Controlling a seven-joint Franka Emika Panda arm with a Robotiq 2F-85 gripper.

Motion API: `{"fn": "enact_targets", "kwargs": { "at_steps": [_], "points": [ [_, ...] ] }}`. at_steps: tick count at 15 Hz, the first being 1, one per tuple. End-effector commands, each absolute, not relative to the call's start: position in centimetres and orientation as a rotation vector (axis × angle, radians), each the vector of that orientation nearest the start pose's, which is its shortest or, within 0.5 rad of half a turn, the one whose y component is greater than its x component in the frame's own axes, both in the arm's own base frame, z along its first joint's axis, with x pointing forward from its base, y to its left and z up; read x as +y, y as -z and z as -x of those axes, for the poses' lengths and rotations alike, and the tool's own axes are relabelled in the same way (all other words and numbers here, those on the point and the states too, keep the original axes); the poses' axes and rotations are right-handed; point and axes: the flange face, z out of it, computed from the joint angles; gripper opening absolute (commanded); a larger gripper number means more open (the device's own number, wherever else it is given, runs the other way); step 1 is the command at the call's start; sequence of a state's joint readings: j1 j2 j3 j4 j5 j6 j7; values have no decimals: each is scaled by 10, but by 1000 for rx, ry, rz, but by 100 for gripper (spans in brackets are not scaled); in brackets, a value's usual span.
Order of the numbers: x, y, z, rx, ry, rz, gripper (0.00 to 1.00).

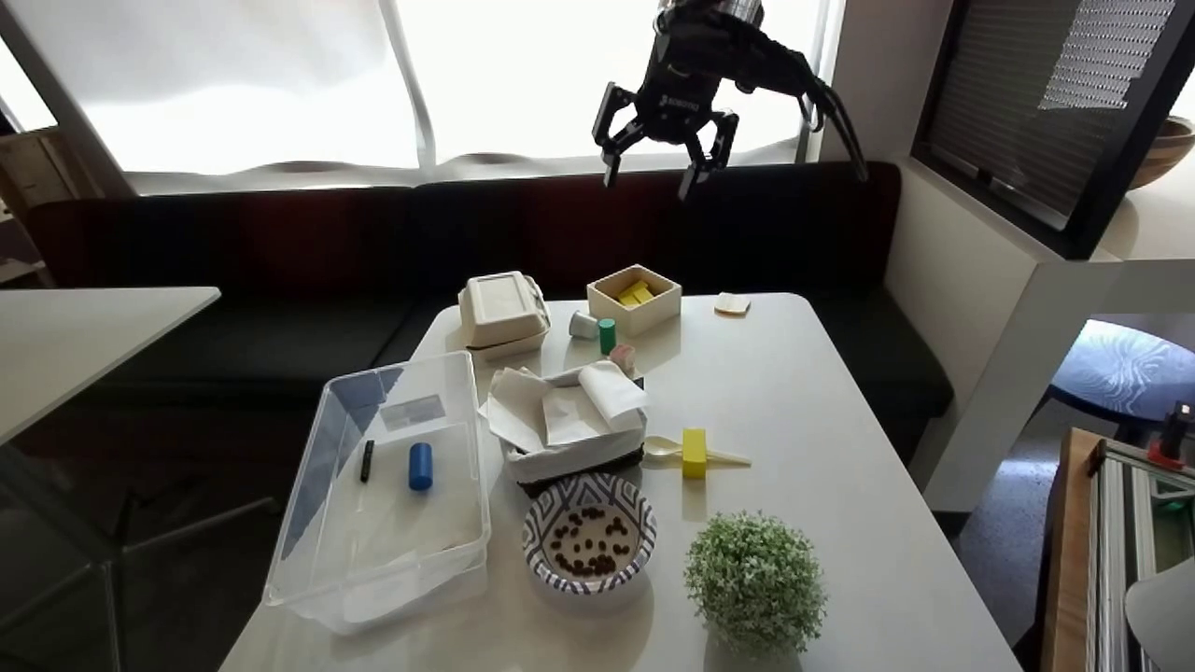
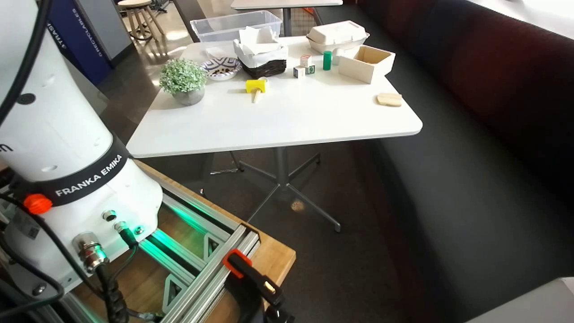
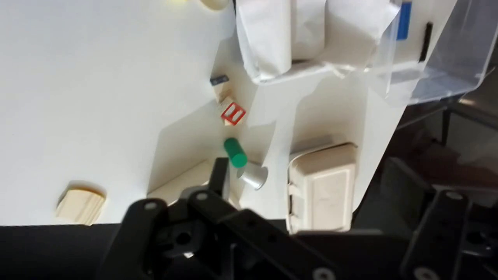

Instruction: Pick up the object on the right of the table and put it in the box

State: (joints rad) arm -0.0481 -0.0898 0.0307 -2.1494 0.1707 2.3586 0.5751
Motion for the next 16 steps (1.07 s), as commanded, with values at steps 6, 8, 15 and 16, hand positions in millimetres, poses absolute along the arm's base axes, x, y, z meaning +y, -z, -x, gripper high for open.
{"fn": "enact_targets", "kwargs": {
  "at_steps": [6,8,15,16],
  "points": [
    [-131,-365,-572,1525,709,2635,100],
    [-164,-345,-574,1659,765,2626,100],
    [-193,-332,-573,1781,780,2618,100],
    [-190,-333,-575,1779,784,2616,100]
  ]
}}
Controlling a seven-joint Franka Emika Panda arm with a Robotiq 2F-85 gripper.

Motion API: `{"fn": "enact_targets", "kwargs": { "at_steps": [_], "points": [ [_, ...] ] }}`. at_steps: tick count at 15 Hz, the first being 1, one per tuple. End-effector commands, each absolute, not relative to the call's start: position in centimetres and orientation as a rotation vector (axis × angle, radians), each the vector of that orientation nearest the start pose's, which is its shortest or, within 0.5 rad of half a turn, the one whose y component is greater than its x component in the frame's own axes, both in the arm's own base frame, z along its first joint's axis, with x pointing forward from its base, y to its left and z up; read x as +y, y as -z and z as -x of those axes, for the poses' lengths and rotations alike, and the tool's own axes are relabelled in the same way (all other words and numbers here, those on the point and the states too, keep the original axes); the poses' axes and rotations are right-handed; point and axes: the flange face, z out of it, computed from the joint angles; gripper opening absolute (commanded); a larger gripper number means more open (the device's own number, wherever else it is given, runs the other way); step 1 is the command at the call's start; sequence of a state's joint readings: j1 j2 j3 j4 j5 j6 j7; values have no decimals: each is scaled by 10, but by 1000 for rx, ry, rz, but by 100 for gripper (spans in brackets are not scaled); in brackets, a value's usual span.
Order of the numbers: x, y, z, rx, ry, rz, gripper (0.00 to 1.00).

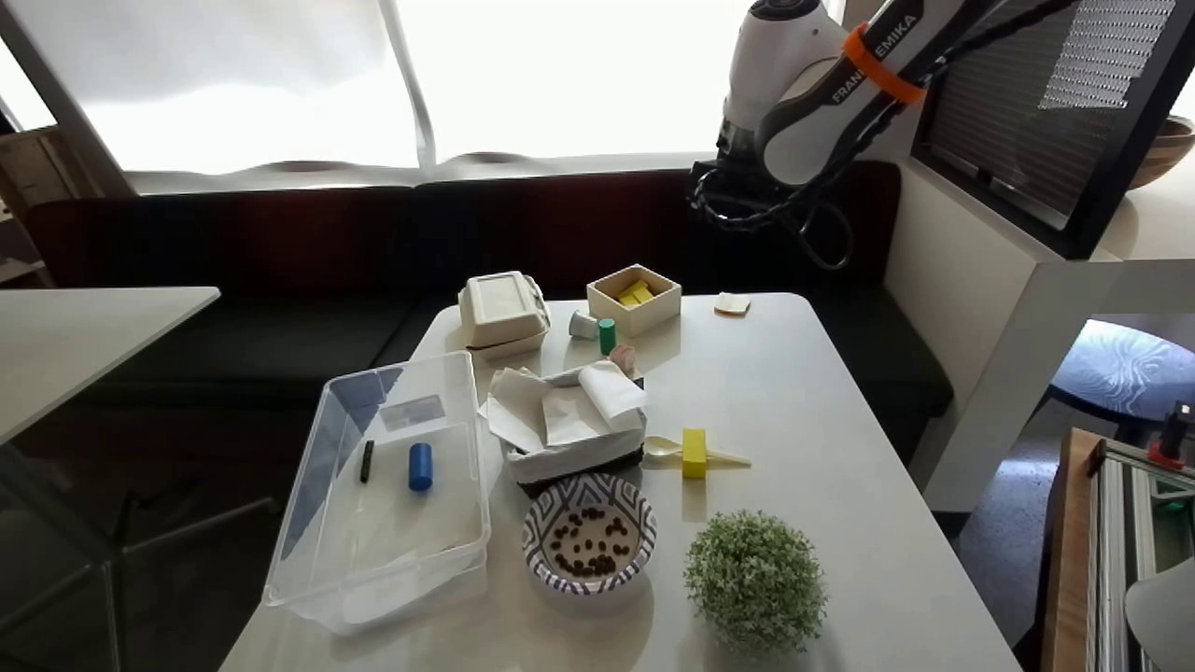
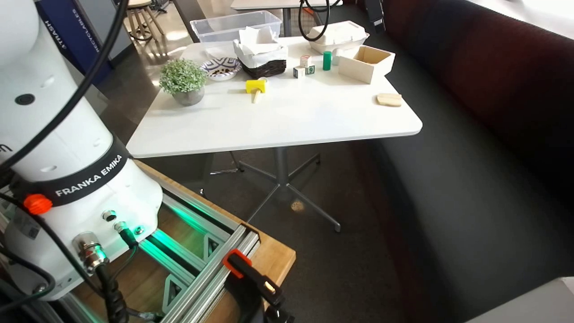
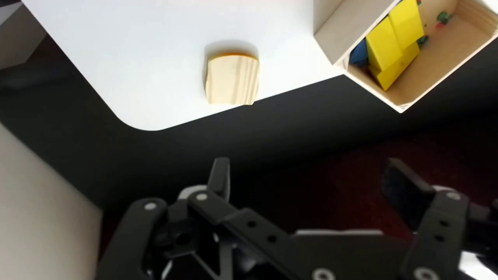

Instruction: Pick up the object on the right of the table and put it in the box

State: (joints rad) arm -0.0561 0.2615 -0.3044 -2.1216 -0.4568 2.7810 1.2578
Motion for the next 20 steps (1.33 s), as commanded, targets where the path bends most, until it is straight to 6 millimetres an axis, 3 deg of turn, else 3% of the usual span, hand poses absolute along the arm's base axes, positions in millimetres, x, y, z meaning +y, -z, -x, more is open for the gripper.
{"fn": "enact_targets", "kwargs": {
  "at_steps": [1,4,8,13,20],
  "points": [
    [-189,-334,-576,1777,786,2614,100],
    [-191,-330,-580,1800,790,2583,100],
    [-199,-294,-596,1903,656,2567,100],
    [-226,-252,-619,2025,642,2551,100],
    [-252,-206,-637,2092,498,2605,100]
  ]
}}
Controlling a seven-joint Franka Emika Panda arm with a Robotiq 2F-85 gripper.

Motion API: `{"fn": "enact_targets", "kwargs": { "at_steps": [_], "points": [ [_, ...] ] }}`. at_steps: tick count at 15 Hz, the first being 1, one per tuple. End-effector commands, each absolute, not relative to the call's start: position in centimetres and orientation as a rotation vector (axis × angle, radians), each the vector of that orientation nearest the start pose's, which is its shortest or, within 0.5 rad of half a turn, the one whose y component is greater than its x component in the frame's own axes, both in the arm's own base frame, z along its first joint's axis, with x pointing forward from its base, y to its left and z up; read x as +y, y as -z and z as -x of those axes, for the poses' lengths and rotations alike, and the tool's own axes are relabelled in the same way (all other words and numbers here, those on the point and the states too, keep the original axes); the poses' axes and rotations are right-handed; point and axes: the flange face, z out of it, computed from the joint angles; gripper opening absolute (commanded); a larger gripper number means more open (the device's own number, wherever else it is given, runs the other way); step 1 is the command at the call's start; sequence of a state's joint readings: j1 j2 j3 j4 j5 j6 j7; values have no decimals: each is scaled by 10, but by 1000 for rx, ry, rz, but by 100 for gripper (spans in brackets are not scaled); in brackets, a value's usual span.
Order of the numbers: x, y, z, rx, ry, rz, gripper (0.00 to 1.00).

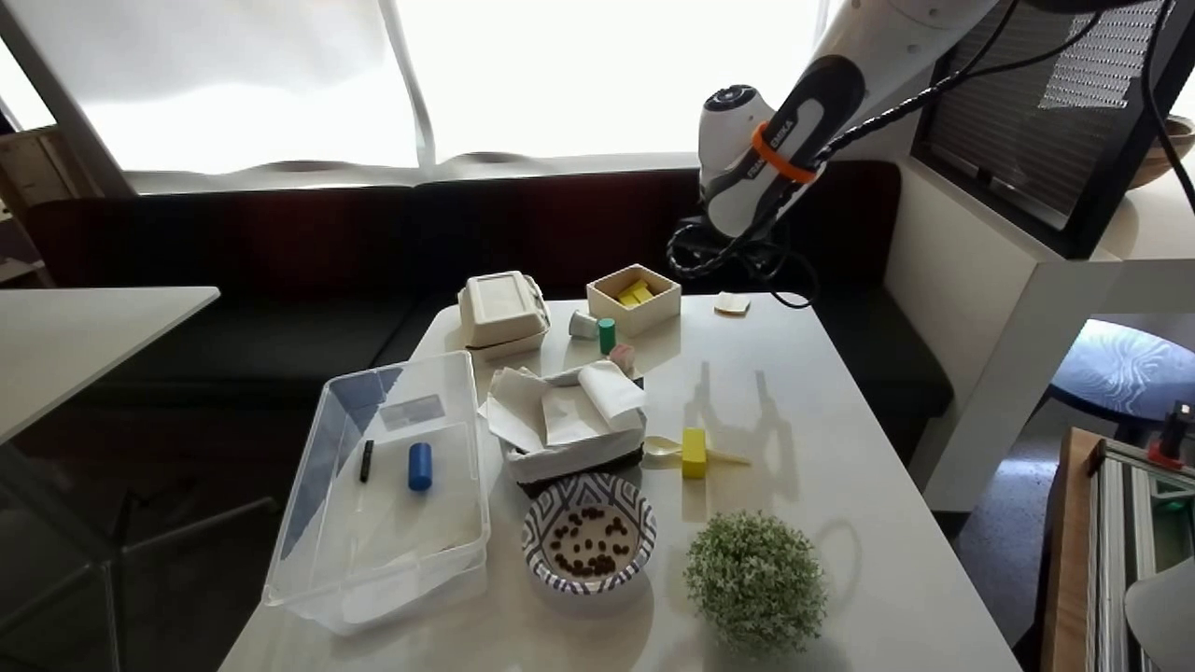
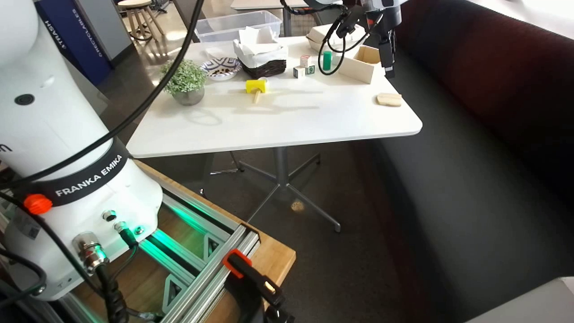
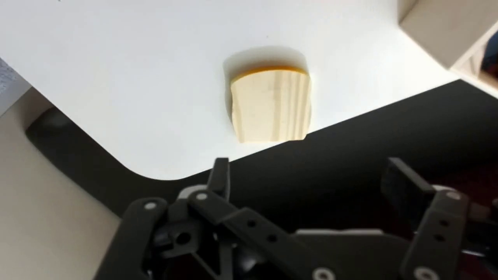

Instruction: Pick up the object on the right of the table and put it in the box

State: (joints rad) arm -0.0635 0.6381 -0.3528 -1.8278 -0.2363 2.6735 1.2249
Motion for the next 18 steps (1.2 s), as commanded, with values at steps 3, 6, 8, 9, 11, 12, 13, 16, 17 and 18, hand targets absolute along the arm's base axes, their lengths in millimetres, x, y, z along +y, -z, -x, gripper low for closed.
{"fn": "enact_targets", "kwargs": {
  "at_steps": [3,6,8,9,11,12,13,16,17,18],
  "points": [
    [-257,-193,-645,2112,458,2619,100],
    [-261,-184,-652,2115,426,2631,100],
    [-263,-179,-654,2135,406,2640,100],
    [-264,-177,-654,2155,381,2639,100],
    [-266,-172,-654,2166,338,2650,100],
    [-267,-170,-654,2162,326,2657,100],
    [-269,-167,-654,2149,302,2662,100],
    [-277,-158,-654,2122,285,2671,100],
    [-280,-156,-653,2112,268,2672,100],
    [-282,-154,-653,2104,264,2675,100]
  ]
}}
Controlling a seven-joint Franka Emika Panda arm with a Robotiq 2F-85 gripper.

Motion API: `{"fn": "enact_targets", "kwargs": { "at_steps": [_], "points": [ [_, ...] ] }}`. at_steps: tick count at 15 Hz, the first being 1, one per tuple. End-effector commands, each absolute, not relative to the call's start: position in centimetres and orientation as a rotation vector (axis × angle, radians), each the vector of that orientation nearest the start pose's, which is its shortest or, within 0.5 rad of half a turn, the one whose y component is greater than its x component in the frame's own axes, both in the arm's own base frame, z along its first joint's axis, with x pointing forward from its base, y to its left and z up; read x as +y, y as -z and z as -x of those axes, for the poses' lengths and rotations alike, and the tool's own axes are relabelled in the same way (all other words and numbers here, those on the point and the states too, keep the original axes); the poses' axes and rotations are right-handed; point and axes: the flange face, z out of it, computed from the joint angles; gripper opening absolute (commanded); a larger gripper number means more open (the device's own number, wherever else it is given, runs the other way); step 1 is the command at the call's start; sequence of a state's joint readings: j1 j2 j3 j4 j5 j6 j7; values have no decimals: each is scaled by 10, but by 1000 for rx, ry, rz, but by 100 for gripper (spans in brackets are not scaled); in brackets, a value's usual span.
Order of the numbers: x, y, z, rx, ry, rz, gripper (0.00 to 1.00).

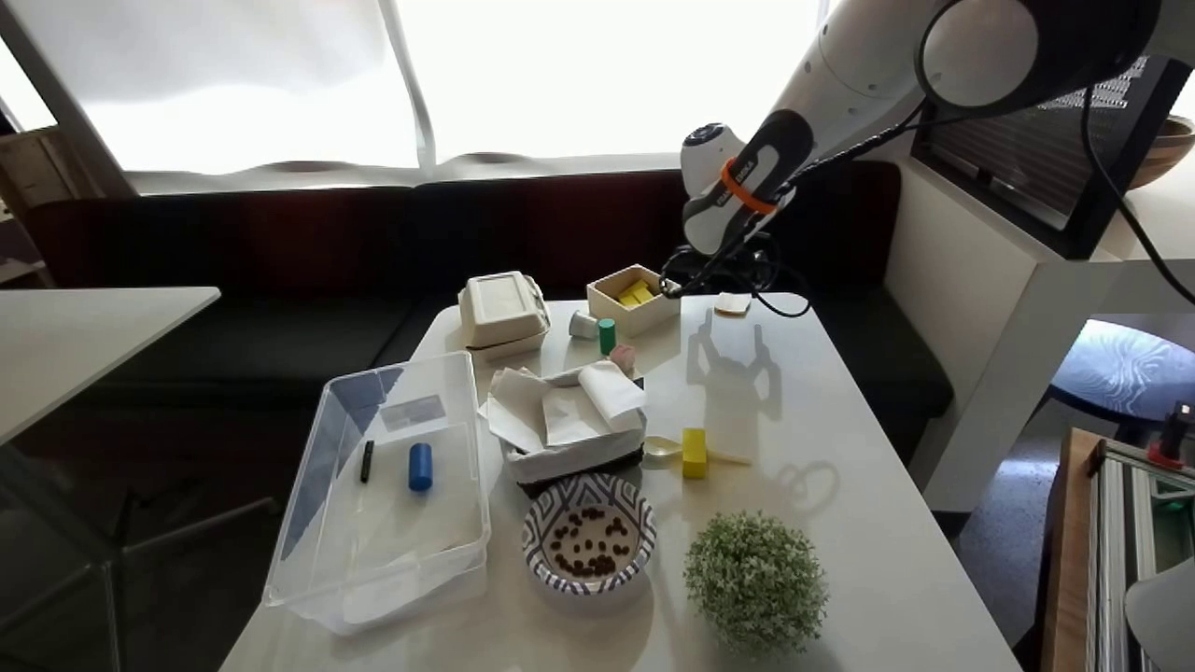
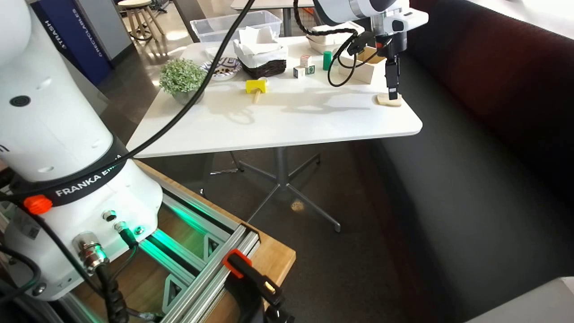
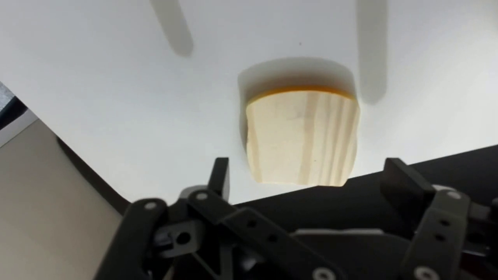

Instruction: Pick up the object on the right of the table and put it in the box

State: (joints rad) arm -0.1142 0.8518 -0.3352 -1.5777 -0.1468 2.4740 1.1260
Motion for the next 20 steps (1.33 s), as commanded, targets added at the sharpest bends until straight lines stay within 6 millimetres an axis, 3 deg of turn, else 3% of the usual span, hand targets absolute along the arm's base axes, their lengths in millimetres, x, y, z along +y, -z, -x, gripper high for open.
{"fn": "enact_targets", "kwargs": {
  "at_steps": [1,9,10,11,15,17,18,20],
  "points": [
    [-284,-152,-653,2096,252,2679,100],
    [-291,-145,-651,2031,190,2682,100],
    [-292,-145,-651,2020,189,2687,92],
    [-292,-145,-651,2017,184,2687,74],
    [-293,-149,-655,1997,184,2683,42],
    [-294,-151,-656,1992,177,2684,32],
    [-294,-152,-657,1994,175,2682,31],
    [-295,-155,-657,1997,160,2678,64]
  ]
}}
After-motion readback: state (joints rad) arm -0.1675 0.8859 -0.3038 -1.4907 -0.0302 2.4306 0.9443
